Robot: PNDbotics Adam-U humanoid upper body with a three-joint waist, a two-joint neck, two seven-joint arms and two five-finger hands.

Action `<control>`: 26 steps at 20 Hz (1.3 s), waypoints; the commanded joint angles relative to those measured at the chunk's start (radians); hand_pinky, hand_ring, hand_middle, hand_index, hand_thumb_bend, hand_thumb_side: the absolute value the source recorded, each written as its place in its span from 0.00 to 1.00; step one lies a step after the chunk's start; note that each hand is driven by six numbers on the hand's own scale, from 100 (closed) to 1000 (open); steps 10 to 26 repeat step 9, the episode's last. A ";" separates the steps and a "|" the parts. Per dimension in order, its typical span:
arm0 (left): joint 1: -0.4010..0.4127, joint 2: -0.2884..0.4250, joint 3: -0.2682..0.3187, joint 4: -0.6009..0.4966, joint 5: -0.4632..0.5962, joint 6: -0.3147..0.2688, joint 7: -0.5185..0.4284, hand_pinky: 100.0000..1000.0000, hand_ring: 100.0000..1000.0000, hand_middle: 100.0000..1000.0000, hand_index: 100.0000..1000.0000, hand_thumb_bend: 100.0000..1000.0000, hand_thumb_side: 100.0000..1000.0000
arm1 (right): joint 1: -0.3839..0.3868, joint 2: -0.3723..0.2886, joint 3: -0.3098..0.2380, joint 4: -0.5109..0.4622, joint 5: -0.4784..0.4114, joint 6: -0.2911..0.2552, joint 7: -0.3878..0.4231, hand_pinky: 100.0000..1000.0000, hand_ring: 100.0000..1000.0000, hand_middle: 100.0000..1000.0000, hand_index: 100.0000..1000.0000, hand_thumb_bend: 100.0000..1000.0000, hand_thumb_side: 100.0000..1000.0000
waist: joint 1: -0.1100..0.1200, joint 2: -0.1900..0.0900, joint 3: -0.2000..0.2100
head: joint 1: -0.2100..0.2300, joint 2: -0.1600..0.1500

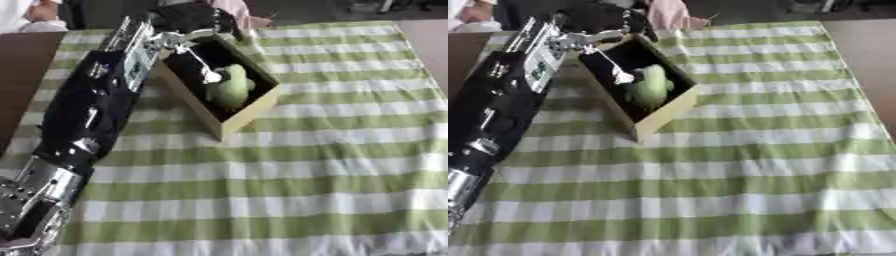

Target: Pick up objects on the table and place them in the box.

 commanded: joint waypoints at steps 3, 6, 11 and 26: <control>0.001 0.075 0.015 -0.143 0.100 0.045 0.006 0.61 0.79 0.75 0.84 0.21 0.41 | -0.005 -0.029 -0.012 -0.008 -0.003 -0.006 -0.003 0.61 0.56 0.53 0.77 0.00 1.00 | -0.005 -0.027 0.008 | -0.007 0.005; 0.032 0.129 0.023 -0.241 0.185 0.081 0.028 0.60 0.77 0.74 0.84 0.16 0.45 | -0.002 -0.033 -0.015 -0.008 0.000 -0.007 -0.007 0.61 0.56 0.53 0.77 0.00 1.00 | -0.005 -0.030 0.016 | -0.014 0.006; 0.082 0.188 0.042 -0.354 0.310 0.143 0.083 0.58 0.75 0.73 0.84 0.05 0.56 | -0.002 -0.037 -0.019 -0.009 0.002 -0.007 -0.012 0.61 0.56 0.53 0.77 0.00 1.00 | -0.006 -0.031 0.024 | -0.019 0.004; 0.082 0.188 0.042 -0.354 0.310 0.143 0.083 0.58 0.75 0.73 0.84 0.05 0.56 | -0.002 -0.037 -0.019 -0.009 0.002 -0.007 -0.012 0.61 0.56 0.53 0.77 0.00 1.00 | -0.006 -0.031 0.024 | -0.019 0.004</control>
